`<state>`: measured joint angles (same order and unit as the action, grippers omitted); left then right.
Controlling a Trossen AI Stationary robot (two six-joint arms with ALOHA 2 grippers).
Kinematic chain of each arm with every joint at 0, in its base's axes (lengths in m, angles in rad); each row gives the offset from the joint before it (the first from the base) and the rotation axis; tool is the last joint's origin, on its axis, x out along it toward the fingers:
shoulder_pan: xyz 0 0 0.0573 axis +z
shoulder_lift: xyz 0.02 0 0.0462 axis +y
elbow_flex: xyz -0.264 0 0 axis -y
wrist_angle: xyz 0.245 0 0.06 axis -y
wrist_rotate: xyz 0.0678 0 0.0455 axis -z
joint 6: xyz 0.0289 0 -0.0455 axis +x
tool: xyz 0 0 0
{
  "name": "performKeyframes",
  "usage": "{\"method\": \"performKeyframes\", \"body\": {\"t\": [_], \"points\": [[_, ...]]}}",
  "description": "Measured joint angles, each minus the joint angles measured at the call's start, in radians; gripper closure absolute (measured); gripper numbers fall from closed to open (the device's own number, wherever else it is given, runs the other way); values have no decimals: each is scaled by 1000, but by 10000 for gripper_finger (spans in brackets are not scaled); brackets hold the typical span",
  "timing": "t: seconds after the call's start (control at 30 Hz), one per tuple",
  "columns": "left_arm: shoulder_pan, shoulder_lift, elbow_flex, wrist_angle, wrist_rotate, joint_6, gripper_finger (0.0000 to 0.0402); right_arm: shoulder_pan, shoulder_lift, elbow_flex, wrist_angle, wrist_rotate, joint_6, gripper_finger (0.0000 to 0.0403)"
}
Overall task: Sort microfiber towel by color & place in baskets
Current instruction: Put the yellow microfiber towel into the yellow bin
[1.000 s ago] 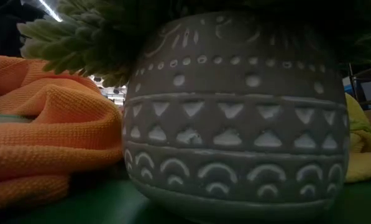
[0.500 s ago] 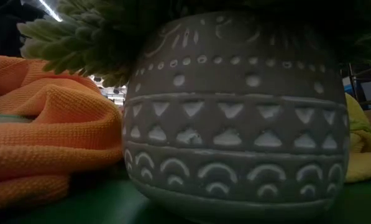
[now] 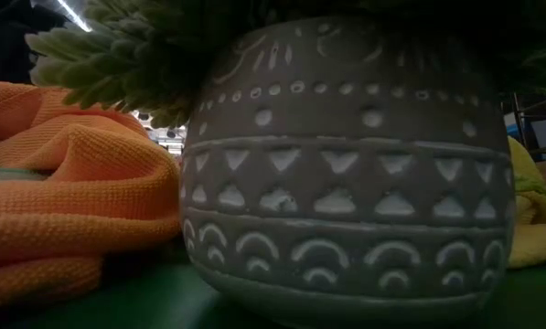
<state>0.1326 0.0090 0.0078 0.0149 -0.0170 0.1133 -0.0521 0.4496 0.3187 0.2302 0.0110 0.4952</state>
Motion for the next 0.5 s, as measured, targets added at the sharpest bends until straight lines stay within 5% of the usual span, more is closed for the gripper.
{"method": "performKeyframes", "body": {"t": [0.5], "points": [[0,0,0,0,0,-1,324,0,556,338,-363,-255,-190,126]]}}
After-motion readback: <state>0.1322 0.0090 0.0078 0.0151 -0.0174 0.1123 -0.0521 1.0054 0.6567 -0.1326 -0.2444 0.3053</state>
